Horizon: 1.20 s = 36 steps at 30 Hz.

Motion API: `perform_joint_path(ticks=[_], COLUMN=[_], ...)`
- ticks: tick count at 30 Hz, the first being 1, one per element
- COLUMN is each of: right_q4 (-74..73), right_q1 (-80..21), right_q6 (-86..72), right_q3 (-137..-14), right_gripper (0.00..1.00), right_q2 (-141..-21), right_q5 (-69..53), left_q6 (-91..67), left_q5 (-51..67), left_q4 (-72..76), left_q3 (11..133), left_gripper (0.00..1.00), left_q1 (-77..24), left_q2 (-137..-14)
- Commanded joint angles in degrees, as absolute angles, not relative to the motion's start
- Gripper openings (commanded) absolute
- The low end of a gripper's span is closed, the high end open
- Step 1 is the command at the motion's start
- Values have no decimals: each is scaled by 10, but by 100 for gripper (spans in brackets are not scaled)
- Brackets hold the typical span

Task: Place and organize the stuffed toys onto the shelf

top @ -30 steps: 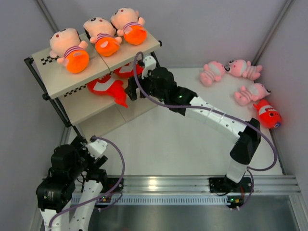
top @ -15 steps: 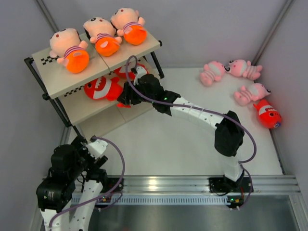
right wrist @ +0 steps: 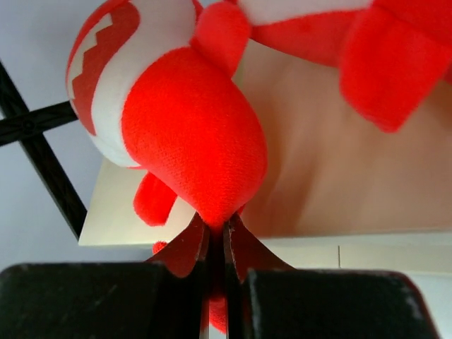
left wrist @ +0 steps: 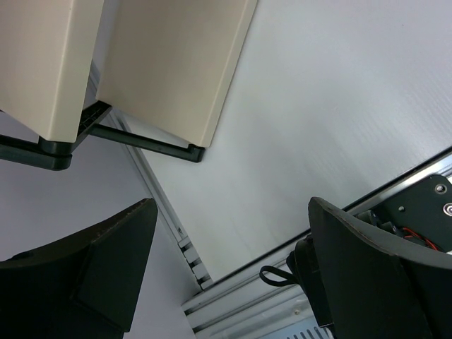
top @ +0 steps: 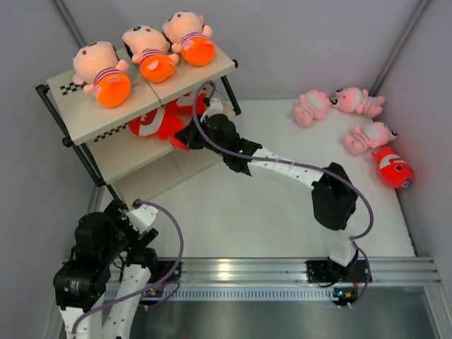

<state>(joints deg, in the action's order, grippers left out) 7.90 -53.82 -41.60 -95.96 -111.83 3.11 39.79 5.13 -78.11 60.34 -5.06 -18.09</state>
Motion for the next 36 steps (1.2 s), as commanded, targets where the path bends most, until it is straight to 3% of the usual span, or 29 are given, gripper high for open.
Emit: perform_joint_path(ticks=[1,14,18,19,21,22,29,36], right_q4=[171,170,172,172,176,177,120,-43], right_q1=[-555,-602,-605,-605,-606,-608,-617,-600], right_q6=[-483,-543,-531,-527,-514,-508,-414,-315], right_q3=[-937,-962,-957,-955,-944,-940,-900,-786], right_gripper=[0,0,17,28,41,53,94,99], right_q2=[-1095,-1131,-1128,-1121,-1111,-1099,-1015,-845], right_q5=[111,201,203,201,201,201,186,215], left_q6=[399,399,398,399,398,399,400,401], left_q5=[60,62,61,62,63,62,65,68], left_q4=[-819,-820,-822,-824,-824,-824,-827,-832], left_q3=[616,619,621,622,623,624,629,633], left_gripper=[94,94,94,94,94,94,94,94], left_q1=[-47,-46,-46,-46,-46,-45,-44,-43], left_q2=[-185,-187,-187,-187,-187,-187,-188,-185])
